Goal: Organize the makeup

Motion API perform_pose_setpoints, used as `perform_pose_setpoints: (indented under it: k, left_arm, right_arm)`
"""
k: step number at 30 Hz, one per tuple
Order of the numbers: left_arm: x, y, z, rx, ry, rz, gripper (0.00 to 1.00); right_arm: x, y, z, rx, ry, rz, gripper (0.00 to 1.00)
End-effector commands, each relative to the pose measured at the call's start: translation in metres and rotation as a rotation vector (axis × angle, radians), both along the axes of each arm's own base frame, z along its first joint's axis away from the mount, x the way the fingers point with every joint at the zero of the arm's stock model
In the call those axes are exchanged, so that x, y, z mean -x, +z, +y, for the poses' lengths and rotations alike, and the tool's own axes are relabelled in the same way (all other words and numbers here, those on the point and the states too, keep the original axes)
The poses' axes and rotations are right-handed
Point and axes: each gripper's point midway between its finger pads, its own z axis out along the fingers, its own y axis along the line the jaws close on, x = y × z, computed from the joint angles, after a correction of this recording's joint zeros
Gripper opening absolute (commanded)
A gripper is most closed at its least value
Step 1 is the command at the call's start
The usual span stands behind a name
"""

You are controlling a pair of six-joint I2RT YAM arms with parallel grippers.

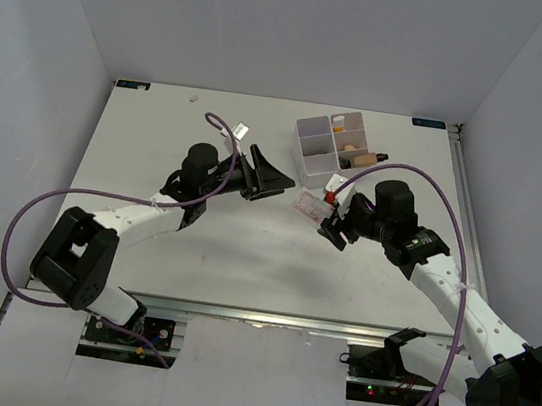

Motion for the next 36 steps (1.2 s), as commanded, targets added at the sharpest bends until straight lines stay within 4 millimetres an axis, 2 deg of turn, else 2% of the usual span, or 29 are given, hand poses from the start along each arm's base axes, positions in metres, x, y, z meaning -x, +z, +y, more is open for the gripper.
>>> perform_pose_setpoints:
  k: [1, 3, 8, 11, 12, 13, 18, 22, 26, 28, 30, 32, 34, 35, 36]
  left_arm:
    - [0.009, 0.011, -0.016, 0.024, -0.091, -0.028, 0.82]
    - [0.009, 0.007, -0.02, 0.011, -0.103, -0.02, 0.81]
    - [0.012, 0.002, -0.032, -0.015, -0.153, -0.013, 0.71]
    - [0.013, -0.002, -0.038, -0.027, -0.18, -0.005, 0.62]
    - [0.016, -0.005, -0.042, -0.029, -0.199, 0.003, 0.53]
    - [0.018, -0.007, -0.045, -0.031, -0.216, 0.01, 0.51]
    - [0.024, -0.015, -0.055, -0.069, -0.269, 0.03, 0.44]
    - [0.026, -0.02, -0.056, -0.093, -0.281, 0.037, 0.42]
    - [0.023, -0.024, -0.056, -0.118, -0.274, 0.038, 0.3]
    - [0.021, -0.023, -0.056, -0.125, -0.271, 0.031, 0.23]
    - [0.017, -0.02, -0.057, -0.139, -0.265, 0.009, 0.09]
    - [0.011, -0.019, -0.058, -0.16, -0.251, -0.007, 0.05]
    - [0.005, -0.016, -0.059, -0.181, -0.238, -0.037, 0.01]
    - [0.002, -0.017, -0.058, -0.202, -0.231, -0.039, 0.0]
    - [-0.003, -0.019, -0.057, -0.228, -0.217, -0.051, 0.0]
  right_arm:
    - [0.0, 0.021, 0.01, -0.059, 0.053, -0.077, 0.08]
    - [0.0, 0.022, 0.01, -0.063, 0.058, -0.079, 0.08]
    - [-0.003, 0.021, 0.009, -0.062, 0.044, -0.082, 0.08]
    - [-0.003, 0.02, 0.009, -0.064, 0.044, -0.085, 0.08]
    - [-0.004, 0.02, 0.009, -0.062, 0.038, -0.087, 0.08]
    - [-0.005, 0.019, 0.008, -0.057, 0.031, -0.088, 0.08]
    - [-0.01, 0.017, 0.003, -0.042, 0.0, -0.101, 0.09]
    - [-0.01, 0.017, 0.002, -0.041, -0.01, -0.108, 0.1]
    - [-0.011, 0.016, 0.001, -0.038, -0.015, -0.108, 0.17]
    - [-0.01, 0.016, 0.001, -0.037, -0.017, -0.108, 0.24]
    - [-0.011, 0.016, 0.0, -0.036, -0.021, -0.111, 0.37]
    - [-0.011, 0.016, -0.001, -0.036, -0.025, -0.111, 0.5]
    - [-0.012, 0.016, -0.002, -0.034, -0.037, -0.115, 0.68]
    - [-0.013, 0.017, -0.003, -0.035, -0.044, -0.121, 0.9]
    - [-0.015, 0.018, -0.005, -0.036, -0.057, -0.124, 0.95]
